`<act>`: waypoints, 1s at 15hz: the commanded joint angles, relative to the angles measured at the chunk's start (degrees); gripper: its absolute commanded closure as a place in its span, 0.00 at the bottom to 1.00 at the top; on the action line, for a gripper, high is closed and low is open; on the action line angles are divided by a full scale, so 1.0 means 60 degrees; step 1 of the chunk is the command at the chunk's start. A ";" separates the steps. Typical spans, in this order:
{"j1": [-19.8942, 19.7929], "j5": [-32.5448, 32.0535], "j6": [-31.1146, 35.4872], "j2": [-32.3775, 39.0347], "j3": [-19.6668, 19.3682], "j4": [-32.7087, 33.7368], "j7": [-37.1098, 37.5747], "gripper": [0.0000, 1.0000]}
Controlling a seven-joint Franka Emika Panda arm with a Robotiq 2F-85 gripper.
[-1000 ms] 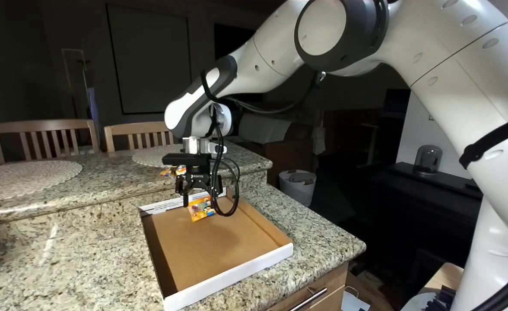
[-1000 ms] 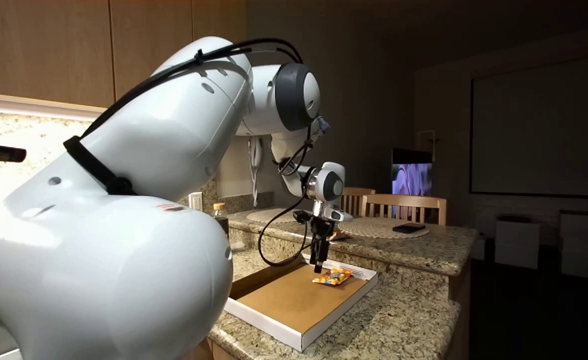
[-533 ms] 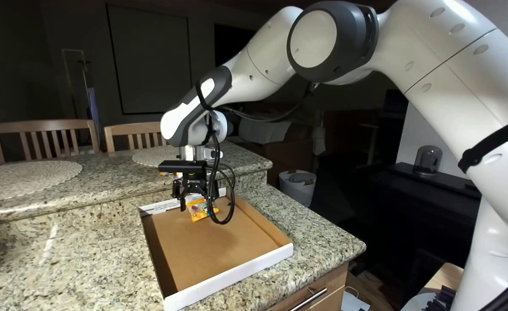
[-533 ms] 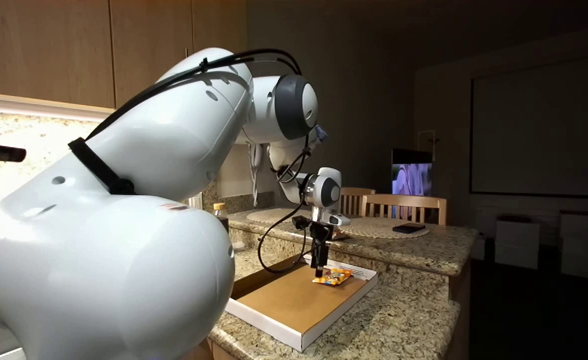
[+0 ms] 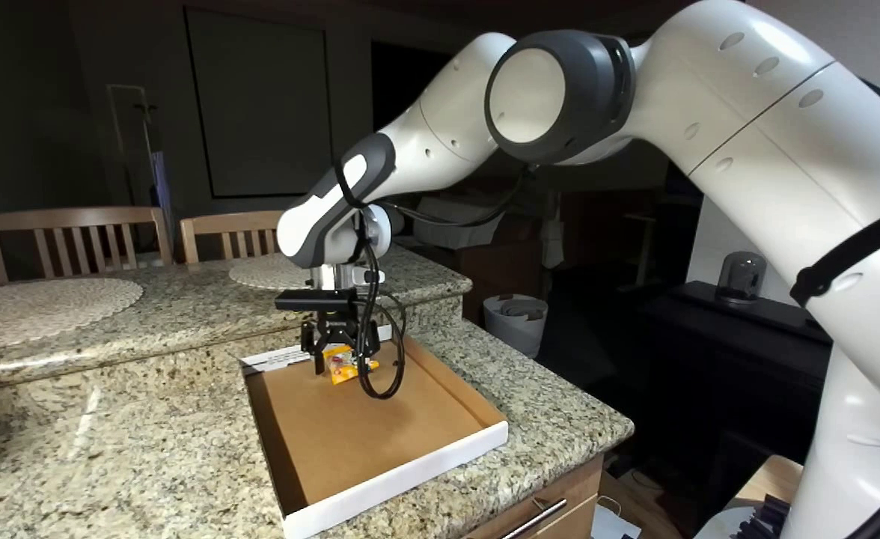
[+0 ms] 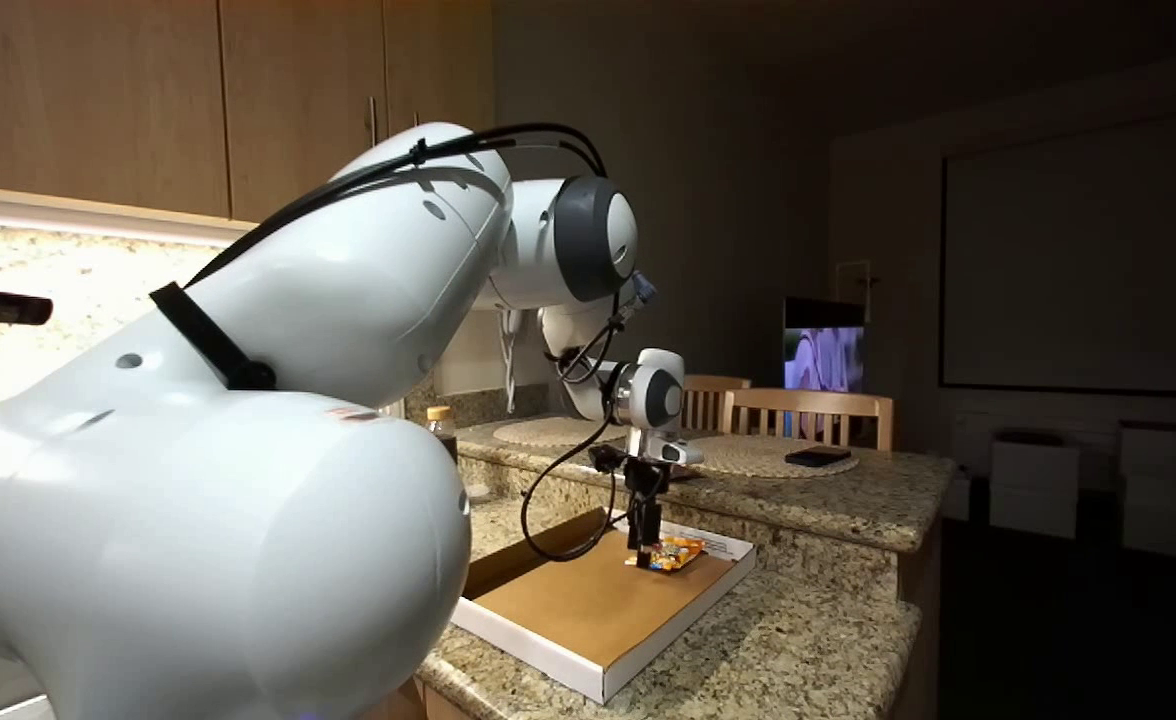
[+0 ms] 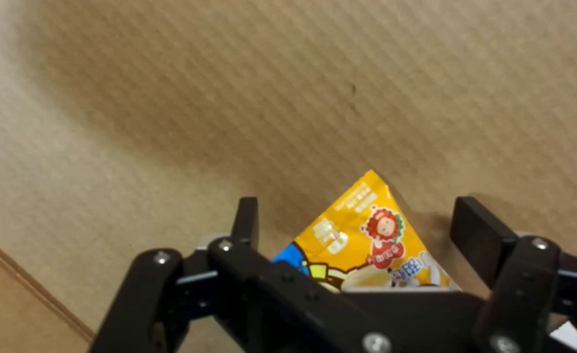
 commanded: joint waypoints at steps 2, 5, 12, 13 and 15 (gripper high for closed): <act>0.0127 -0.0432 -0.0062 0.0209 -0.0153 0.0390 0.0458 0.26; 0.0113 -0.0479 -0.0117 0.0287 -0.0146 0.0462 0.0496 0.47; 0.0027 -0.0394 -0.0159 0.0276 -0.0115 0.0502 0.0647 0.93; 0.0028 -0.0401 -0.0148 0.0273 -0.0130 0.0483 0.0679 0.94; 0.0012 -0.0389 -0.0156 0.0271 -0.0140 0.0457 0.0712 0.97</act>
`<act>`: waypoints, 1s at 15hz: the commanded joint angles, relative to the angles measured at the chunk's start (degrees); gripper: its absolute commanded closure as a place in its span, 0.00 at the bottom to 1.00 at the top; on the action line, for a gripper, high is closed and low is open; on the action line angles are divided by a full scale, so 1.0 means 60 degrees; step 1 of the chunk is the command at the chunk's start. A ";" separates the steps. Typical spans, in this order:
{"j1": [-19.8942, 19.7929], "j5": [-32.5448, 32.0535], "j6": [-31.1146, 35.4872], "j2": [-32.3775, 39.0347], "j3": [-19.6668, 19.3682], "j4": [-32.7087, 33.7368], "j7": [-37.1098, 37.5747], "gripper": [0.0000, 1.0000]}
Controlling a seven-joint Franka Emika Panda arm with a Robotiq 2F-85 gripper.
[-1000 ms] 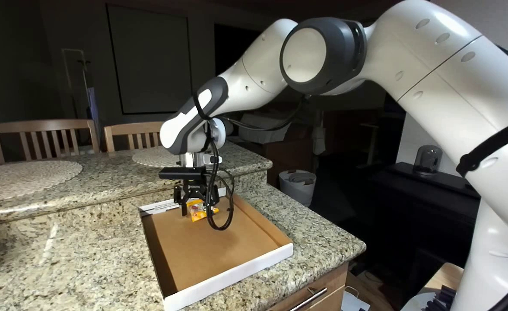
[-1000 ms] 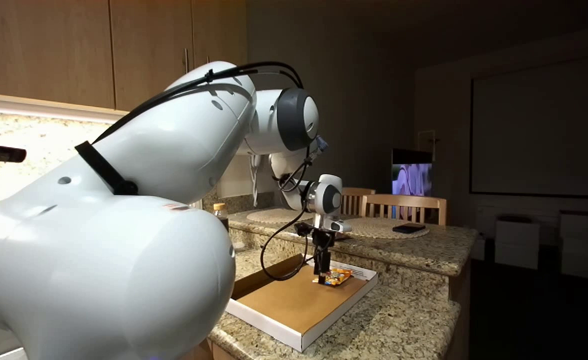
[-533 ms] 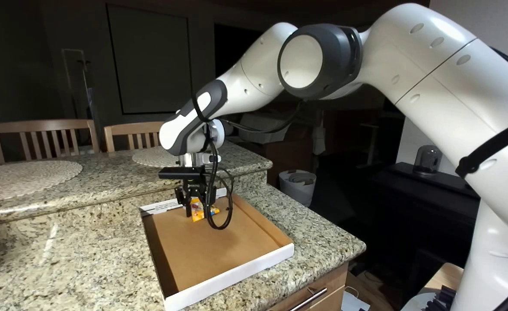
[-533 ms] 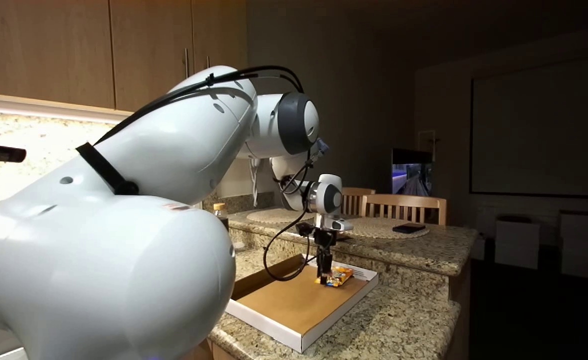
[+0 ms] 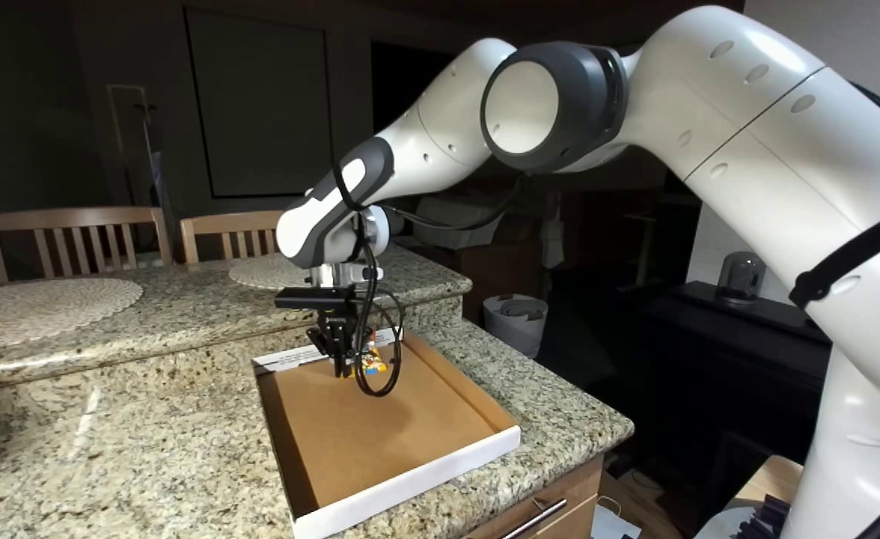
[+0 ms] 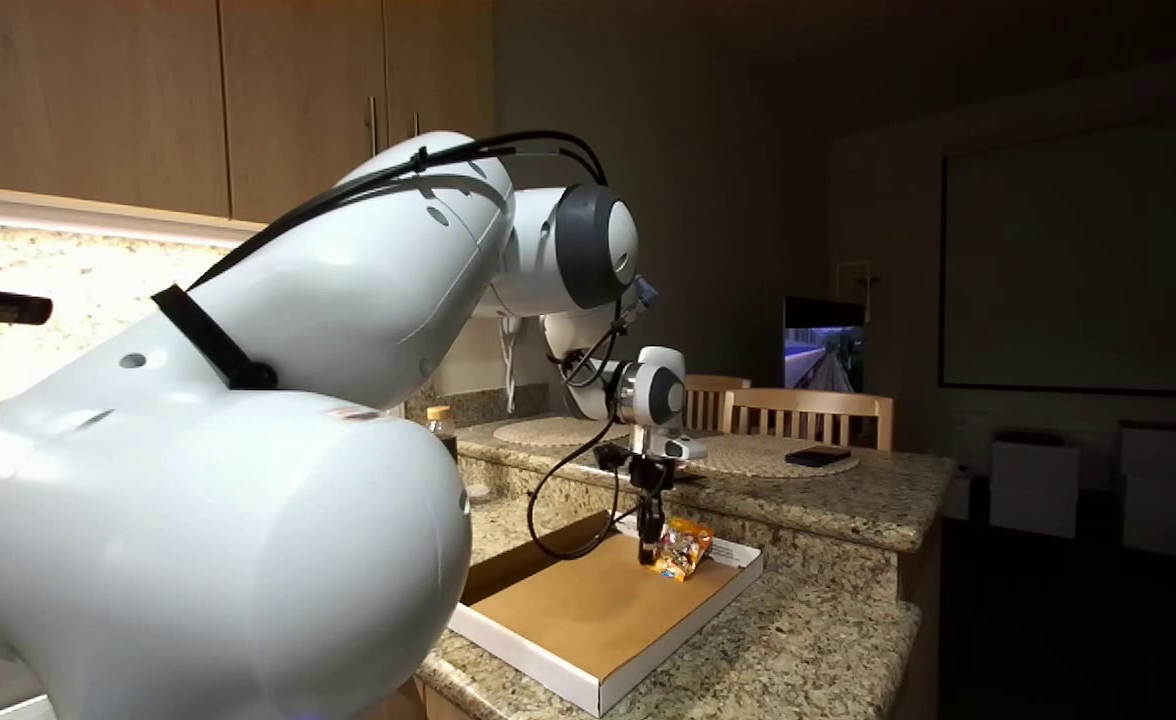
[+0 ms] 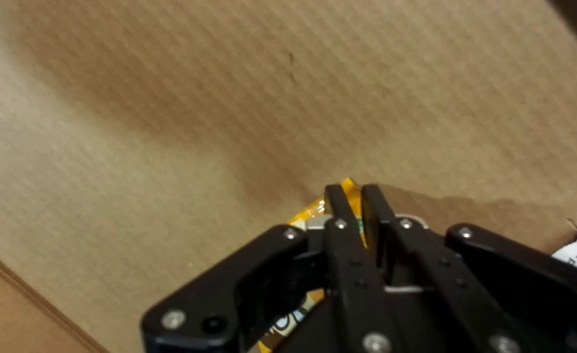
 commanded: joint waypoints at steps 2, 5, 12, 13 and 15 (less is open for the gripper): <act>-0.0060 -0.0086 -0.0123 0.0033 -0.0022 -0.0007 0.0369 0.99; -0.0102 -0.0038 -0.0068 -0.0039 -0.0011 -0.0093 0.0353 0.95; -0.0213 0.0143 0.0477 -0.1380 0.0174 -0.1661 0.0059 0.95; -0.0201 0.0143 0.0561 -0.1639 0.0180 -0.1968 0.0088 0.95; -0.0225 0.0193 0.0639 -0.2199 0.0227 -0.2579 0.0092 0.94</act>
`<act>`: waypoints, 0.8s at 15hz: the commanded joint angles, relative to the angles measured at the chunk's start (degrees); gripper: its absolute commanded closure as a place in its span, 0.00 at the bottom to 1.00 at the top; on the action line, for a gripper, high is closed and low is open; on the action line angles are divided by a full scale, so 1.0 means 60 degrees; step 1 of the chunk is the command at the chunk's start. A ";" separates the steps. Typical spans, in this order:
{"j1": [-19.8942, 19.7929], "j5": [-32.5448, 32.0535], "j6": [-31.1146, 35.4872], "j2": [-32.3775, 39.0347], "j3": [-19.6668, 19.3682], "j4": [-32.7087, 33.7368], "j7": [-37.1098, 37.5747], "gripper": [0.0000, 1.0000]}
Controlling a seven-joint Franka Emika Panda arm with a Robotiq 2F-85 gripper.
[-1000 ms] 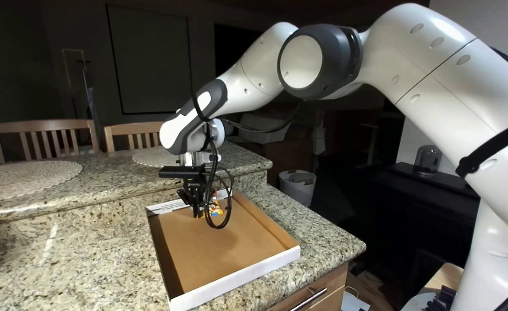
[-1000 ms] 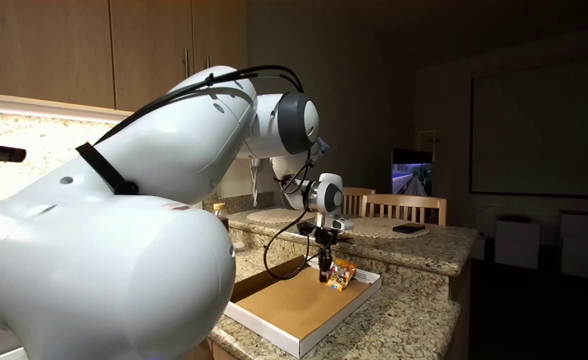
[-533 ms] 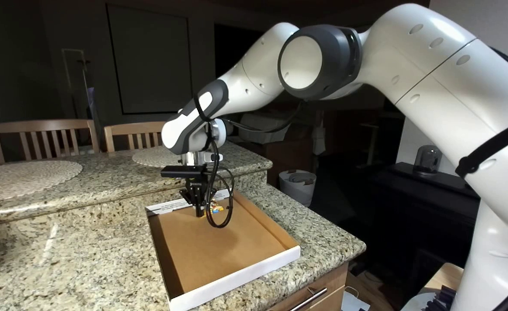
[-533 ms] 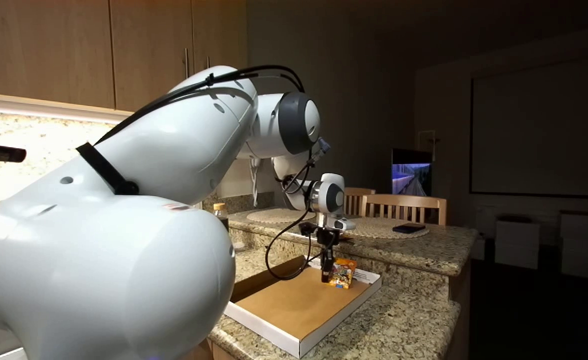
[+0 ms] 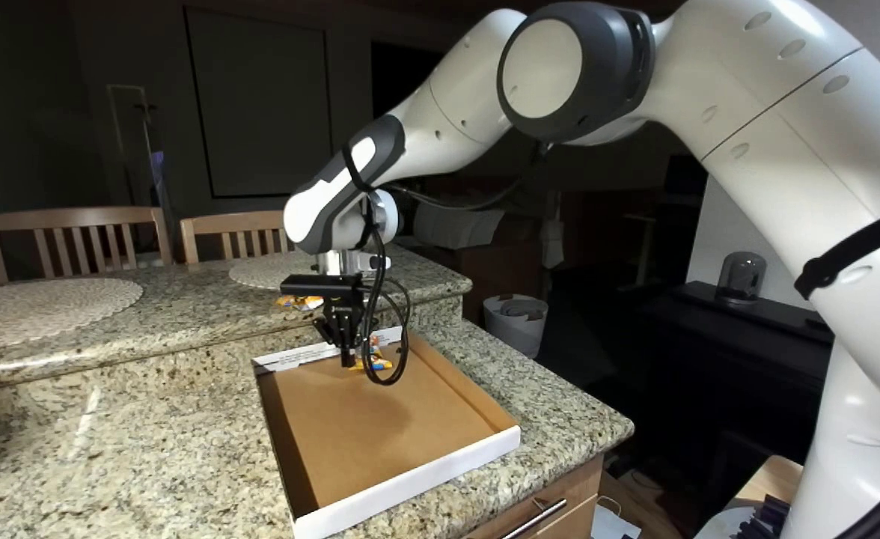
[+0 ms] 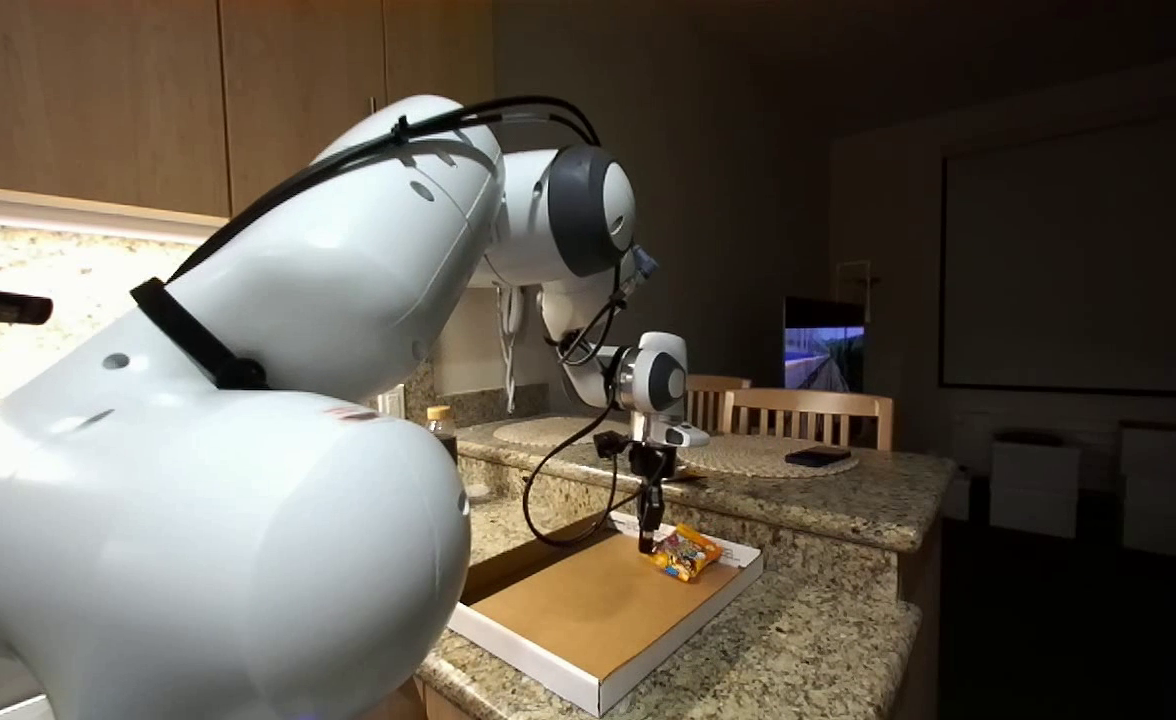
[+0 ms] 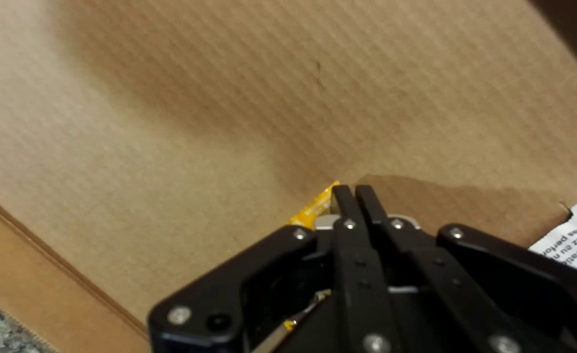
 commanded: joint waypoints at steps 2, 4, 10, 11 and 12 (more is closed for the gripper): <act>-0.0186 0.0257 0.0462 -0.1811 0.0228 -0.2106 0.0054 0.95; -0.0231 0.0328 0.0570 -0.2356 0.0257 -0.2631 0.0032 0.95; -0.0262 0.0050 0.0575 -0.2733 0.0077 -0.3051 0.0547 0.70; -0.0374 0.0141 0.0416 -0.2621 0.0037 -0.3020 0.0665 0.69; -0.0473 0.0205 0.0379 -0.2543 -0.0048 -0.3029 0.0925 0.63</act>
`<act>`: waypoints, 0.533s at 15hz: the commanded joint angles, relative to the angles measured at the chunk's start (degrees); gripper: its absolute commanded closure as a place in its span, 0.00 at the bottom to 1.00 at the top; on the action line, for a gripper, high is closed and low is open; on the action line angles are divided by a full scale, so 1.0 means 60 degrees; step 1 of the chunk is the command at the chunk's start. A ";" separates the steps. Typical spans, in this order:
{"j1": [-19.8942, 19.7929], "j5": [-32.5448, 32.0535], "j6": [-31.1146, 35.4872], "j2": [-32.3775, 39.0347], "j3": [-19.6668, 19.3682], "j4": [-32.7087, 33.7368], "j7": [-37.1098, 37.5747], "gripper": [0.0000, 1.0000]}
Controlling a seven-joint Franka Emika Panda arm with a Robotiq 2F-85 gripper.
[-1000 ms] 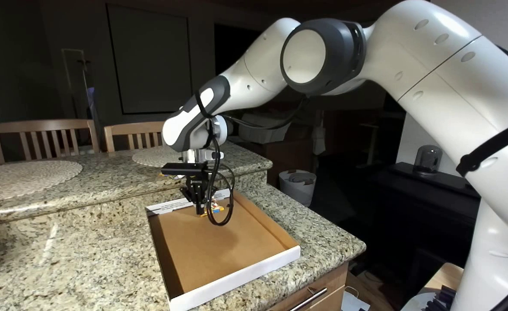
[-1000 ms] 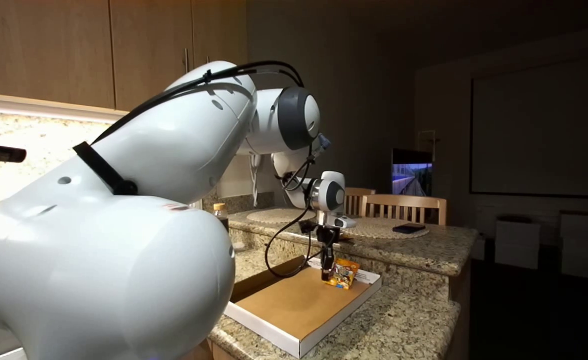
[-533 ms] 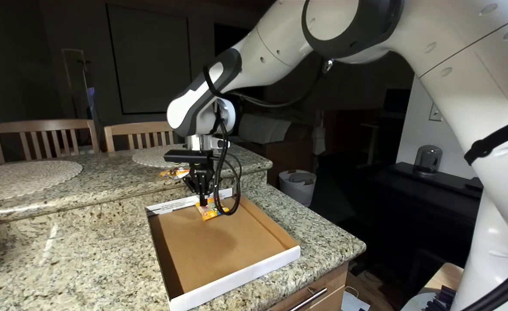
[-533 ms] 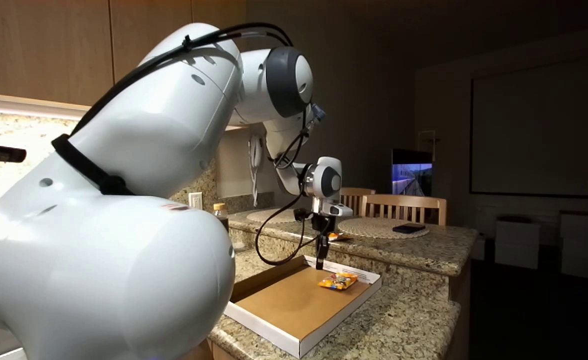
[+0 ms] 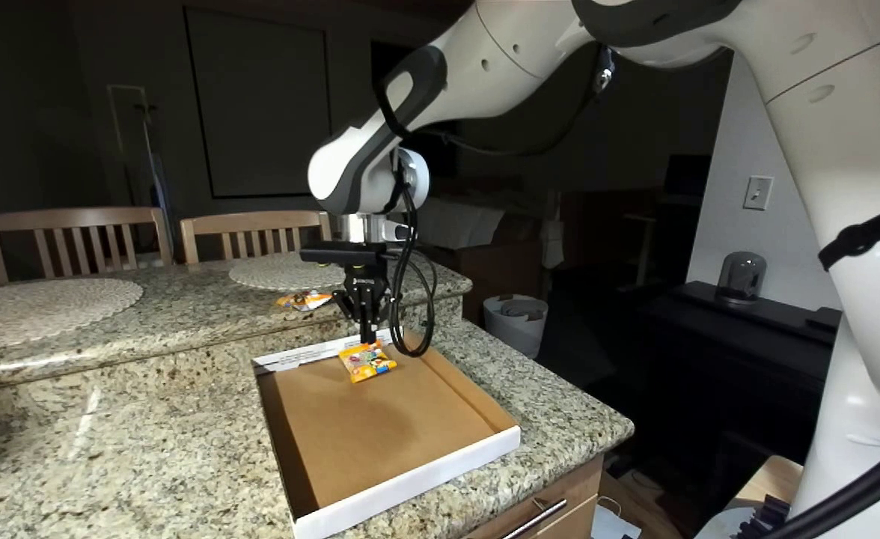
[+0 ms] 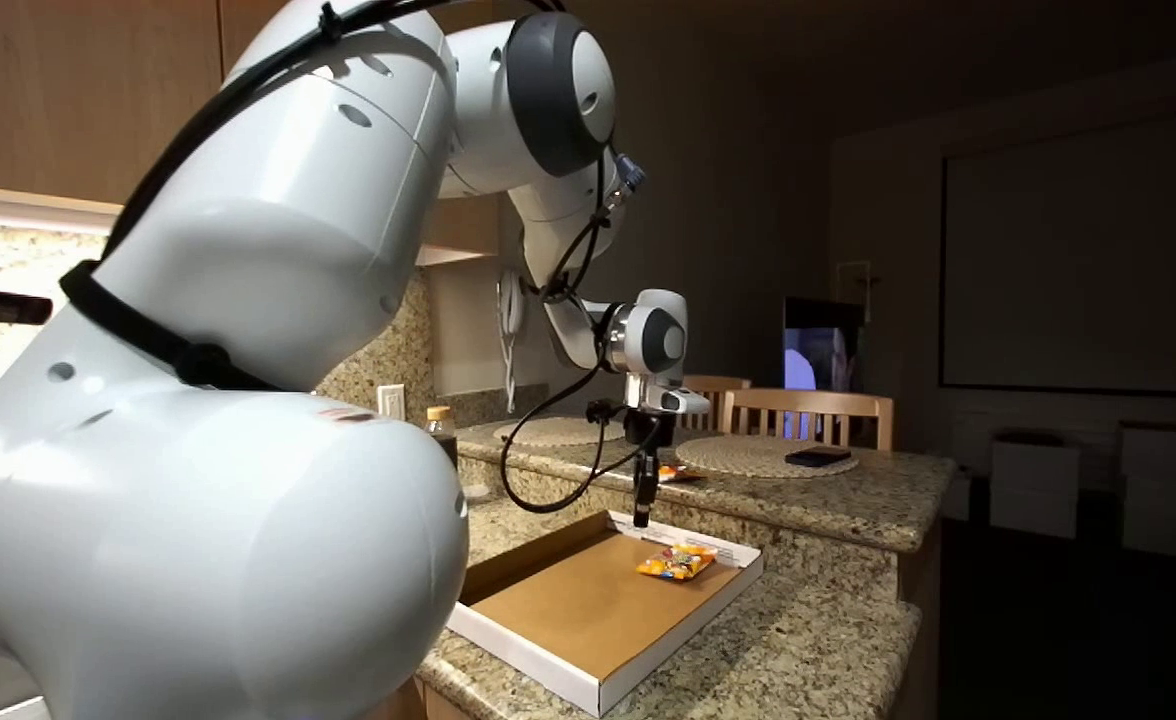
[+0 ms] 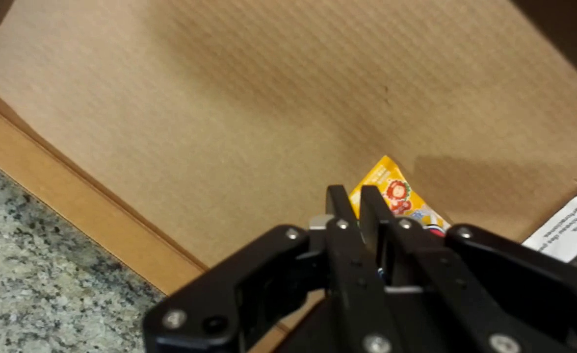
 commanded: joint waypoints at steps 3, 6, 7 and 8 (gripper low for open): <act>-0.0666 0.0284 -0.0178 0.0273 -0.0163 -0.0270 0.1125 0.45; -0.0819 0.0233 -0.0090 0.0725 -0.0196 -0.0114 0.1489 0.26; -0.0850 0.0261 -0.0047 0.0862 -0.0182 -0.0059 0.1604 0.19; -0.0846 0.0256 -0.0144 0.1018 -0.0176 0.0062 0.1739 0.13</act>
